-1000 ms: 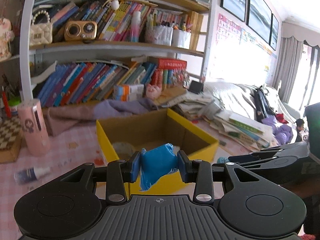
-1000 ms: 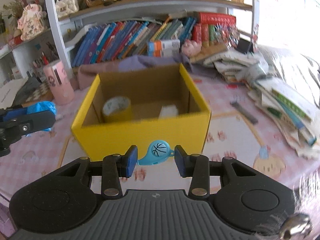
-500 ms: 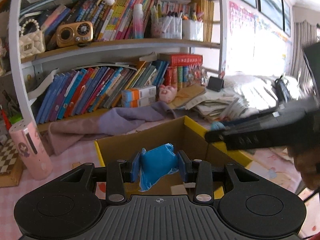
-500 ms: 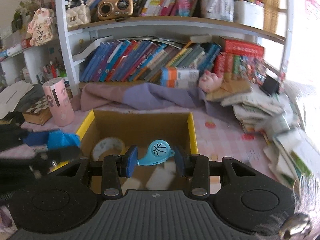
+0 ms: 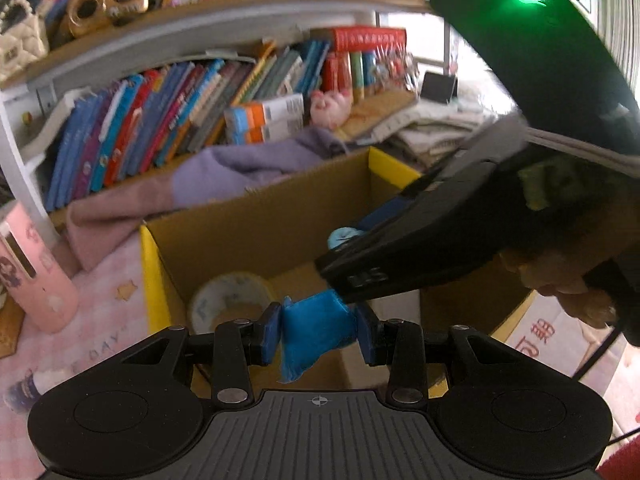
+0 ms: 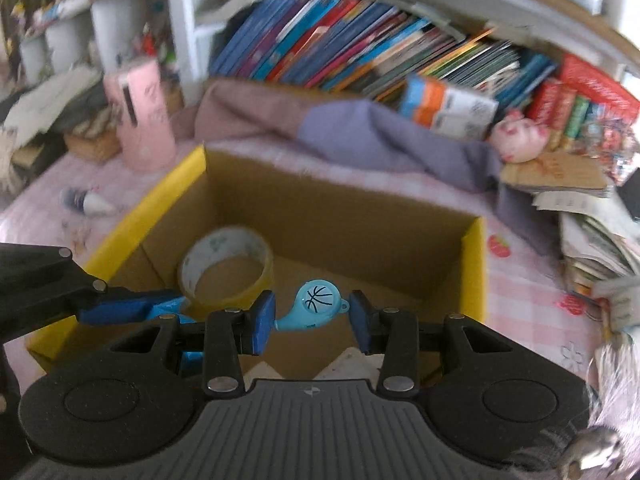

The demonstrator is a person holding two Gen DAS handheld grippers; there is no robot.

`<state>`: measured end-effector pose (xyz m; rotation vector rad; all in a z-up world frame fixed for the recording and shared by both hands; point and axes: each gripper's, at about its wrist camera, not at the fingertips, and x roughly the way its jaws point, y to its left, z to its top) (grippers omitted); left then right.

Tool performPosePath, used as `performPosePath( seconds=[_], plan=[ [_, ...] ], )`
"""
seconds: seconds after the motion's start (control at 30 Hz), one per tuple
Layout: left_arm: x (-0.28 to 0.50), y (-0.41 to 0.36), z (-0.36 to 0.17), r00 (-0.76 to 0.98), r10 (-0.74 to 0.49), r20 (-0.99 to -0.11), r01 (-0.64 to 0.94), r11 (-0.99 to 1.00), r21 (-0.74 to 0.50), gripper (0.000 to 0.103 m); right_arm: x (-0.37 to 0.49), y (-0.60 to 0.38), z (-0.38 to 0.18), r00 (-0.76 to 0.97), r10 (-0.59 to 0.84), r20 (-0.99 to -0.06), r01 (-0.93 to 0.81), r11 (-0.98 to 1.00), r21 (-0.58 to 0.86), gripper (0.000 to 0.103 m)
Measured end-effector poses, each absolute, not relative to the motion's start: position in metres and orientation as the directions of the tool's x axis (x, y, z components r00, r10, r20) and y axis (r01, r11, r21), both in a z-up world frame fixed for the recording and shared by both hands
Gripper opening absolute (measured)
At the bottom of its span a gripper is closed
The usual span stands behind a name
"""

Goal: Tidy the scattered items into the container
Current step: 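Lower the blue bag and clip into the box and open both tools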

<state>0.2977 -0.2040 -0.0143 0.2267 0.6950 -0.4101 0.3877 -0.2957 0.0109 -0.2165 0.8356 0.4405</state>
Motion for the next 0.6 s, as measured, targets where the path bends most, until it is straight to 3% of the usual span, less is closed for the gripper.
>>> performPosePath(
  seconds=[0.37,0.5,0.6],
  plan=[
    [0.313,-0.181,-0.031,0.598,-0.388,-0.701,0.383,0.907,-0.175,0.042,0.416,-0.28,-0.02,0.422,0.282,-0.862,-0.546,0.838,0.007,0.038],
    [0.311,-0.18,-0.032,0.601,-0.391,-0.697,0.379,0.907,-0.182,0.042,0.415,-0.279,-0.021,0.416,0.277,-0.866,-0.552,0.834,0.001,0.038],
    [0.308,-0.186,-0.032,0.609,-0.368,-0.703,0.387,0.911,-0.142,0.05,0.415,-0.28,-0.021,0.417,0.277,-0.866,-0.55,0.835,0.003,0.039]
  ],
)
